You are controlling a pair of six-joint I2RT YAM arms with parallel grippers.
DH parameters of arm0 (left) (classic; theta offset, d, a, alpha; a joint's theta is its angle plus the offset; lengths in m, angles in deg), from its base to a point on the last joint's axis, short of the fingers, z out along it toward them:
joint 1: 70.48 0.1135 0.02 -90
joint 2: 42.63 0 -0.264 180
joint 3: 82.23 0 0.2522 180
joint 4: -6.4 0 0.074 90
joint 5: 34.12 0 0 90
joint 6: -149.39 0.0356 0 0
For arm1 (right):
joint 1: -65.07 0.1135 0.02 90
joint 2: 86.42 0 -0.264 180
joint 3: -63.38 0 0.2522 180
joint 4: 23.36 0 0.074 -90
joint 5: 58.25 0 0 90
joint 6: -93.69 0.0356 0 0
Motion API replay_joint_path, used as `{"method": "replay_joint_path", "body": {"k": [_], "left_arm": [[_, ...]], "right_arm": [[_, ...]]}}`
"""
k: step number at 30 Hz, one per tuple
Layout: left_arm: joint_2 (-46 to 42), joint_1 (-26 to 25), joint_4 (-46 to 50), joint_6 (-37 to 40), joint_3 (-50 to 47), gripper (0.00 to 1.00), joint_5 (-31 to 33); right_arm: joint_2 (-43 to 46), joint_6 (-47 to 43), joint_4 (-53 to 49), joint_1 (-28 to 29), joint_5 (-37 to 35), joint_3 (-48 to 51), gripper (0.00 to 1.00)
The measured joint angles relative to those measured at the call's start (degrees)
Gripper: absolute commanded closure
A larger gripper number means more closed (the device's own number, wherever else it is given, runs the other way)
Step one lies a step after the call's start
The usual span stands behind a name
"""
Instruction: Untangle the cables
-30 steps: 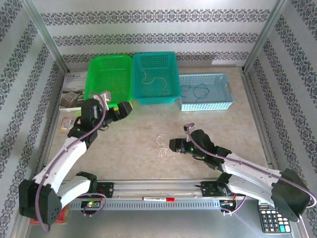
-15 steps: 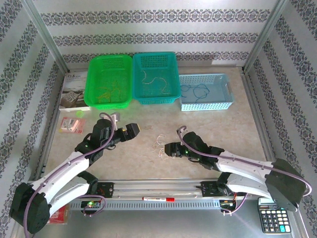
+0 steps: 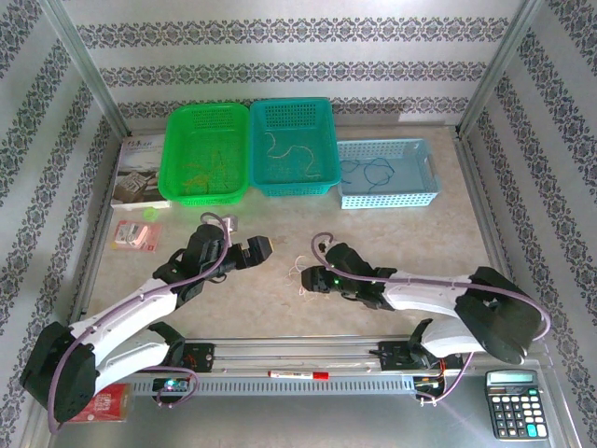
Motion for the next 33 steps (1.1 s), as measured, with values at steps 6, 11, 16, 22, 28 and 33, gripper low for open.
{"method": "replay_joint_path", "body": {"k": [6, 11, 16, 22, 28, 33], "left_arm": [[0.09, -0.02, -0.02, 0.00, 0.52, 0.00, 0.09], [0.55, -0.07, -0.33, 0.00, 0.63, 0.00, -0.15], [2.10, -0.33, -1.64, -0.02, 1.25, 0.00, -1.46], [2.51, -0.61, -4.55, -1.07, 1.40, 0.04, -3.41], [3.45, -1.97, -7.72, -2.73, 2.23, 0.14, -4.87], [5.86, -4.11, -10.16, -3.52, 3.02, 0.26, -5.09]], "right_arm": [[-0.35, -1.16, 0.11, -0.04, 1.22, -1.11, 1.00], [7.02, -1.84, -1.79, -2.01, 1.66, -1.62, 1.00], [15.15, -1.88, -3.04, -4.94, 1.73, -2.19, 1.00], [19.08, -1.86, -4.79, -6.45, 2.10, -2.21, 1.00], [19.26, -1.84, -5.44, -6.45, 2.43, -2.21, 1.00], [19.26, -1.84, -5.49, -6.45, 2.78, -2.21, 1.00]]}}
